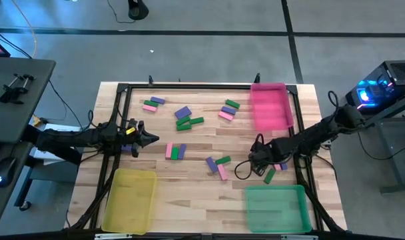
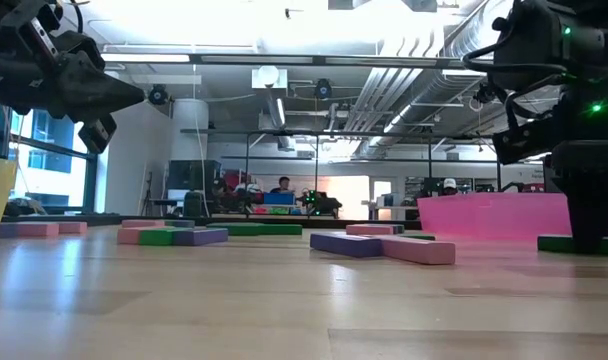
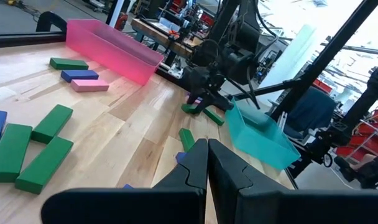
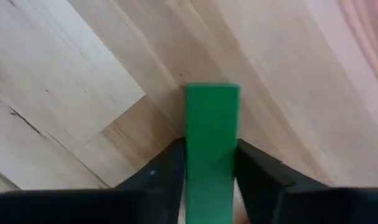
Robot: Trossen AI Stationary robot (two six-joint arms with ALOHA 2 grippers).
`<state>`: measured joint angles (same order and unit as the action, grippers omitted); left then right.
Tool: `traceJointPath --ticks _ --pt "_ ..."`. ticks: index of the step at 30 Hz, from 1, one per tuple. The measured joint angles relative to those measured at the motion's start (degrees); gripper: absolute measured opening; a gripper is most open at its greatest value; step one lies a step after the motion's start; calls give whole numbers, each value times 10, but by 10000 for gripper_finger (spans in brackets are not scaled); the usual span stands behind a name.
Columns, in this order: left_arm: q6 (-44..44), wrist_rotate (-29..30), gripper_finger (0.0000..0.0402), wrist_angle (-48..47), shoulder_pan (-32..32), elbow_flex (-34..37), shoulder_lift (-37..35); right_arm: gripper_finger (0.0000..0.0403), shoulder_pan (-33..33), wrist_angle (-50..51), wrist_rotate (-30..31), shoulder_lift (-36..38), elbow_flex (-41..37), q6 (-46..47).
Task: Sort blocks
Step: Put the green block into the pink bin
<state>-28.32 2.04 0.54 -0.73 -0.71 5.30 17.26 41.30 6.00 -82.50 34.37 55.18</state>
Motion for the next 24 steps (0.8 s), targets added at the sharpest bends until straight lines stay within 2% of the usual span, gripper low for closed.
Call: traceJointPath --ticks 2,7,11,16,19,24 --pt "0 0 0 0 0 0 0 71 0 0 3 1 0 -1" --pt "0 1 0 0 0 0 0 71 12 12 38 10 21 -2" --pt "0 1 0 0 0 0 0 71 27 2 141 48 76 -5" --pt "0 1 0 1 0 0 0 71 30 24 247 84 159 -70" --pt "0 2 0 3 0 0 -1 71 9 62 298 96 218 -117" --pt "0 1 0 7 0 0 -1 71 -90 164 306 103 298 -198"
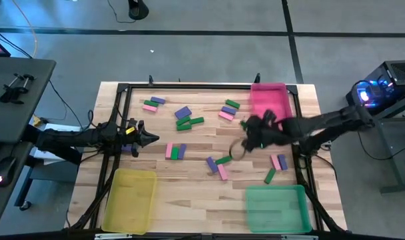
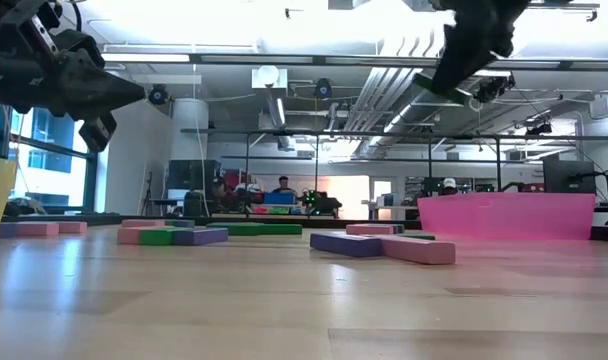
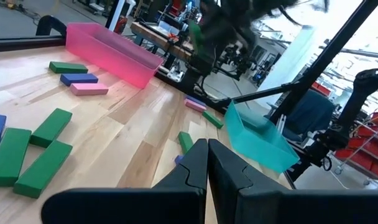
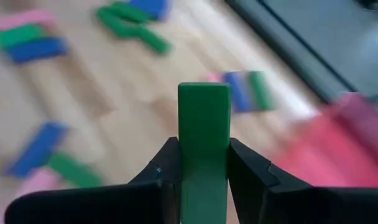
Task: Sort blocks
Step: Put the green block into the pink bin
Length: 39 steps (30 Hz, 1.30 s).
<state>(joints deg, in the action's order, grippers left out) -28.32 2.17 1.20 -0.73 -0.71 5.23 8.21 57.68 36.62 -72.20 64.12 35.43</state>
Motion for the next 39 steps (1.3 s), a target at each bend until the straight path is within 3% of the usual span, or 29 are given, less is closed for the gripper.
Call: traceJointPath --ticks 3,7,13,18,22,32,39 --pt "0 0 0 0 0 0 0 71 -98 34 -7 -1 13 -42" --pt "0 0 0 0 0 0 0 71 -254 23 -81 -2 -11 -123" --pt "0 0 0 0 0 0 0 71 -467 -104 -221 -3 -111 -223" --pt "0 0 0 0 0 0 0 71 -576 -188 -302 -4 -185 -239" --pt "0 0 0 0 0 0 0 71 -613 -221 -342 -20 -226 -241" --pt "0 0 0 0 0 0 0 71 -614 -210 -326 -101 -220 -255" --pt "0 0 0 0 0 0 0 185 -614 -201 -326 -103 -218 -269"
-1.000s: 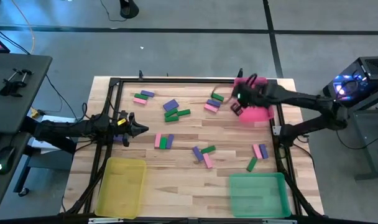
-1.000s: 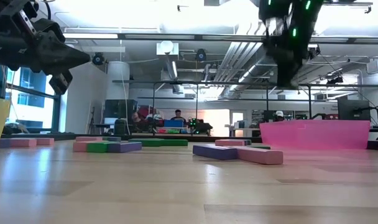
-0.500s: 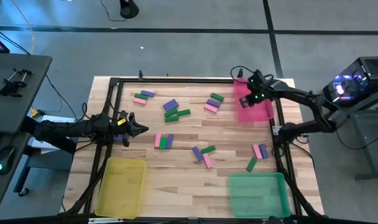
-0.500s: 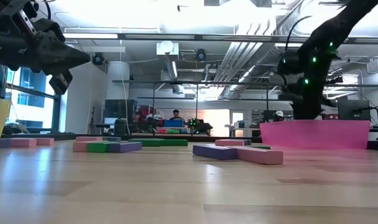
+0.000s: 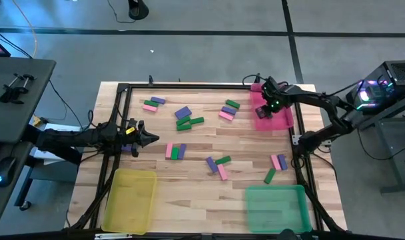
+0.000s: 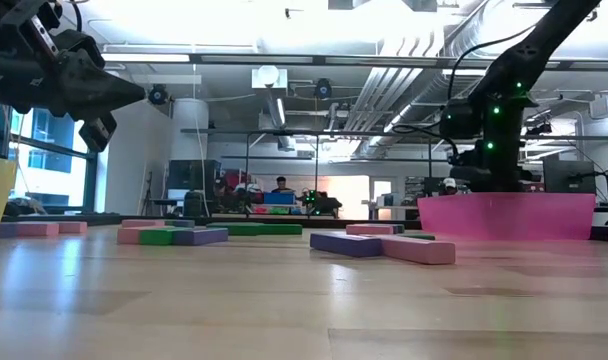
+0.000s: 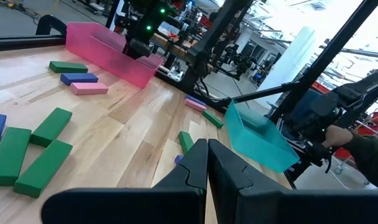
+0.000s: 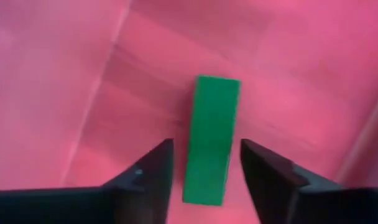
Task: Sort blocks
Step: Put the green block into the pink bin, then put the pink block into the green bin
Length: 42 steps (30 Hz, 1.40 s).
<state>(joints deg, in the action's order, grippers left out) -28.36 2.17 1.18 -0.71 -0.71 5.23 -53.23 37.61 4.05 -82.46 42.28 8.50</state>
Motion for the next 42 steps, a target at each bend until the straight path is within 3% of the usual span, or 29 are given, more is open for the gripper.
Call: traceJointPath --ticks 5,14,22,29,35,42 --pt "0 0 0 0 0 0 0 228 1 34 30 5 34 3" --pt "-1 0 0 0 0 0 0 224 71 82 99 97 66 25" --pt "-1 0 0 0 0 0 0 224 242 130 132 210 47 137" --pt "-1 0 0 0 0 0 0 224 445 150 158 245 47 245" --pt "-1 0 0 0 0 0 0 224 572 191 79 216 47 375" --pt "-1 0 0 0 0 0 0 224 643 299 -48 151 47 493"
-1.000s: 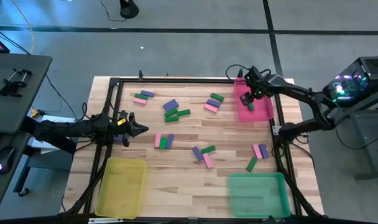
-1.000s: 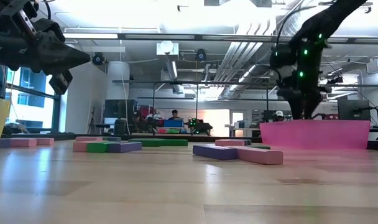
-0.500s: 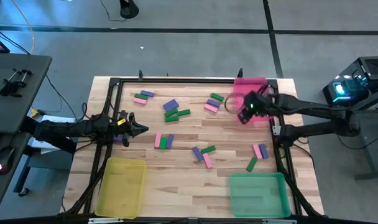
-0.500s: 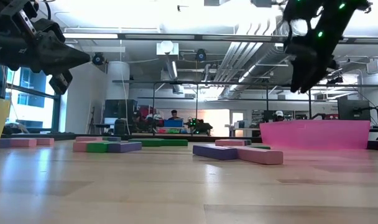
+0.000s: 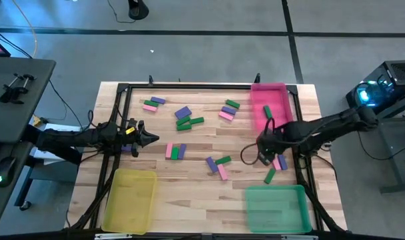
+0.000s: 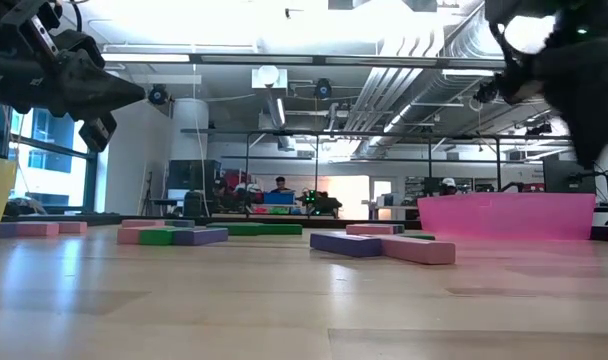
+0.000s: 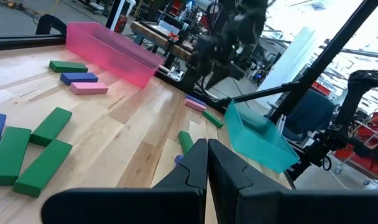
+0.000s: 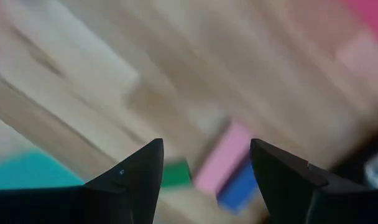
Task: Sort blocks
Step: Put the pink block into the green bin
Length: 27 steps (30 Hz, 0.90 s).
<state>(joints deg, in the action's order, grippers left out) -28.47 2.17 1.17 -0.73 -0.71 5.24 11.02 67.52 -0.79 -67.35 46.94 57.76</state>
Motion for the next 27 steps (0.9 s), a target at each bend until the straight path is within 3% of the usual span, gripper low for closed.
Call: traceJointPath --ticks 6,11,15,27 --pt "0 0 0 0 0 0 0 224 34 9 -93 -56 0 38" --pt "1 0 0 0 0 0 0 224 33 7 -84 -99 -10 46" --pt "2 0 0 0 0 0 0 224 14 -32 -86 -114 -61 6" --pt "1 0 0 0 0 0 0 224 -18 -148 -88 -113 -146 6"
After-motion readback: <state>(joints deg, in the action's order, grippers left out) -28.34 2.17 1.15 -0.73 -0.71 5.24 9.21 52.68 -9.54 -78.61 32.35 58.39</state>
